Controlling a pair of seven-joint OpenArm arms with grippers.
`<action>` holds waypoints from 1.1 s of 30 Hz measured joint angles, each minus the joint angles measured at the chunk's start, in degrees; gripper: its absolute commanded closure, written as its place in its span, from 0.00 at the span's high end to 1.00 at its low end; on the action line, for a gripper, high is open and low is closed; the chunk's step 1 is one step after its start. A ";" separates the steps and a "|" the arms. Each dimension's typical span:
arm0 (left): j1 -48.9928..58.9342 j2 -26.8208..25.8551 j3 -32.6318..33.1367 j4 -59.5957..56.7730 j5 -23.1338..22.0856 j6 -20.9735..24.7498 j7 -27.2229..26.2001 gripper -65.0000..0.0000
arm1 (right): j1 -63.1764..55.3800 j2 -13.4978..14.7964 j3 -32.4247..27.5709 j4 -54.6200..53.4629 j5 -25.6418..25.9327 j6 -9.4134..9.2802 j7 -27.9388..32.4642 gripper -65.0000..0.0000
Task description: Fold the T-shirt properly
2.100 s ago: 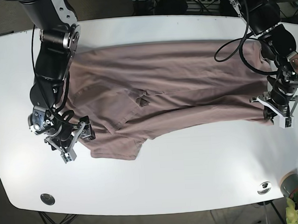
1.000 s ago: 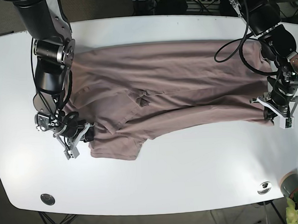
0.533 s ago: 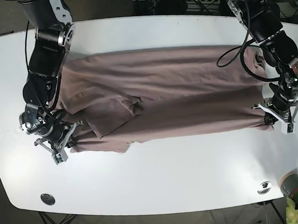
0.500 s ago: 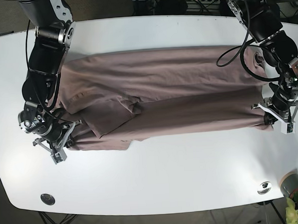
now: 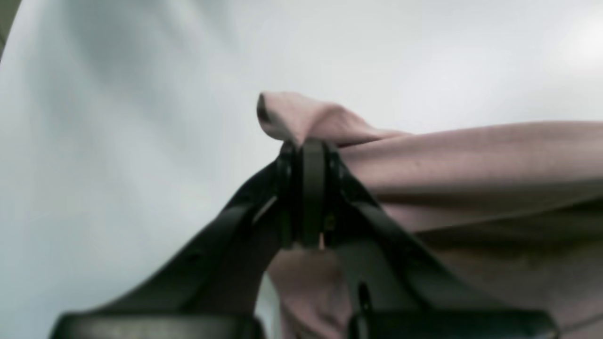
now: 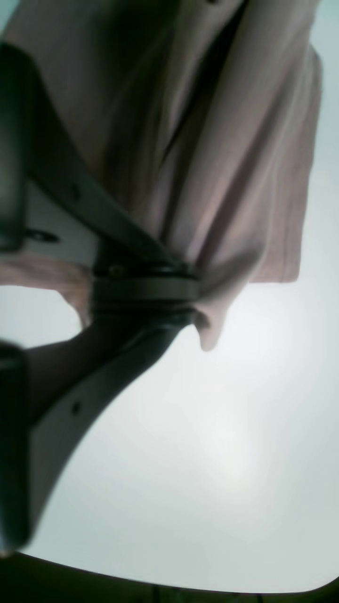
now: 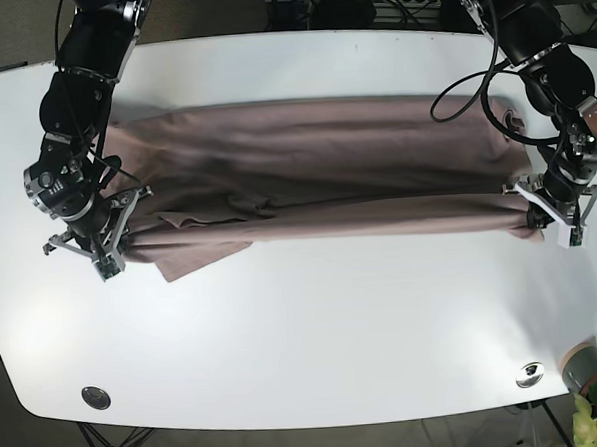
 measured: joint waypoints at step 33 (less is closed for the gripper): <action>7.58 -0.33 3.52 5.20 0.79 -1.99 -0.26 0.49 | -2.01 -6.16 4.31 4.55 -1.29 -0.33 -4.48 0.71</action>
